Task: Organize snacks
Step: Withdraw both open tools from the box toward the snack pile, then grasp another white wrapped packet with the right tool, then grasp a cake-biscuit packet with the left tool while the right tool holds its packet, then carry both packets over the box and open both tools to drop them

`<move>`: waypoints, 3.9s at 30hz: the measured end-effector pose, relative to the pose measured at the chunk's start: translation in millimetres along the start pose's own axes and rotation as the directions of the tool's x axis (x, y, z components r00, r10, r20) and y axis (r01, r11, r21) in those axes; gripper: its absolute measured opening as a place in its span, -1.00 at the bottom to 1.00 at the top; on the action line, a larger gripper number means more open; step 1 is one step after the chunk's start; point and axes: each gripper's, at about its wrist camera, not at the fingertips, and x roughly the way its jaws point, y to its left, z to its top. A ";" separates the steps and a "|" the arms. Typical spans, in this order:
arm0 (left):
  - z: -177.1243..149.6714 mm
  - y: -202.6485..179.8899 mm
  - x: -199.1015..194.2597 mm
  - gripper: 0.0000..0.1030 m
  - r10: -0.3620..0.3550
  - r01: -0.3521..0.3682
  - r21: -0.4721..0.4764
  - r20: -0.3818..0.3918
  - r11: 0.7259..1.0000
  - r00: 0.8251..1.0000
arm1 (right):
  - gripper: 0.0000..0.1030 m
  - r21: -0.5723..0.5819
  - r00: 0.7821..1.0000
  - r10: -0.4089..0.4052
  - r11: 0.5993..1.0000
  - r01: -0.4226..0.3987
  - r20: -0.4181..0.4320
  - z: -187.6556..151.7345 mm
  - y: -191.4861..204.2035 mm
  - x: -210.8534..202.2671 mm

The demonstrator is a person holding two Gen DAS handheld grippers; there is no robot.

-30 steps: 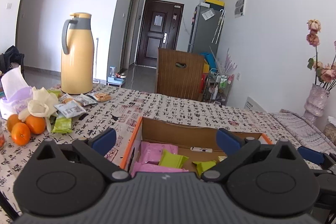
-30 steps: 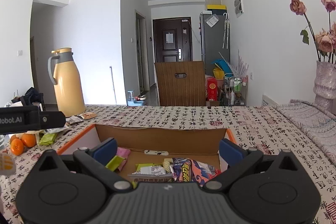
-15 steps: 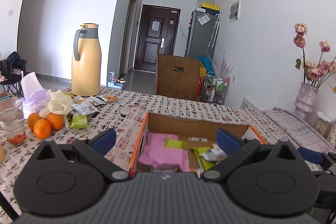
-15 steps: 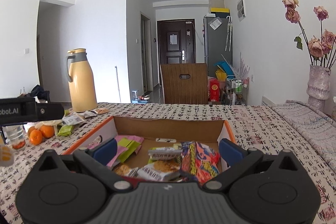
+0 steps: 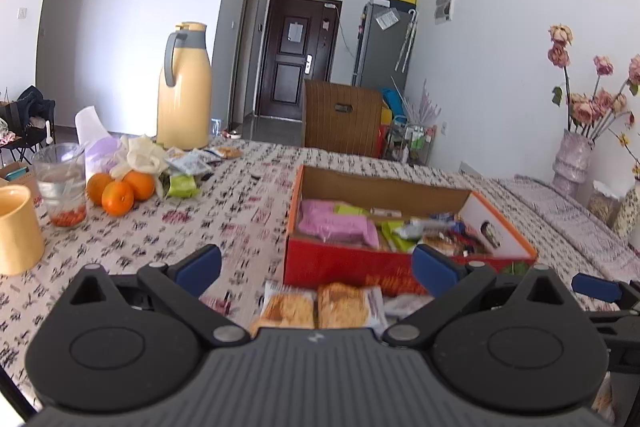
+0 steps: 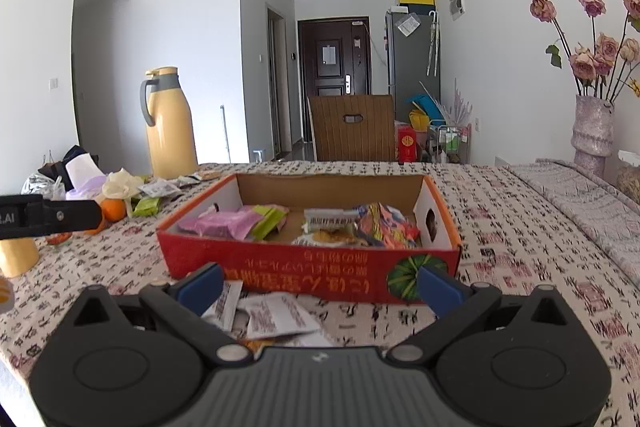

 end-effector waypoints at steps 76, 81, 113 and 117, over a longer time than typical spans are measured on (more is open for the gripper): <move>-62.4 -88.0 81.2 1.00 -0.002 0.017 0.045 -0.313 0.999 0.950 | -0.15 0.140 0.994 -0.086 0.986 0.094 -0.067 -64.6 -71.1 -0.7; -67.6 -96.9 91.3 0.75 0.038 -0.022 0.051 -0.330 0.998 0.943 | -0.15 0.143 0.995 -0.081 0.986 0.089 -0.064 -63.1 -75.2 0.8; -59.1 -72.1 54.8 -0.22 -0.046 0.062 0.062 -0.229 0.996 0.972 | -0.14 0.119 0.996 -0.065 0.990 0.071 -0.053 -53.4 -70.4 5.1; -45.0 -70.8 52.3 -0.22 -0.056 0.067 0.055 -0.193 0.996 0.980 | -0.14 0.099 0.998 -0.055 0.993 0.058 -0.030 -43.2 -65.6 8.2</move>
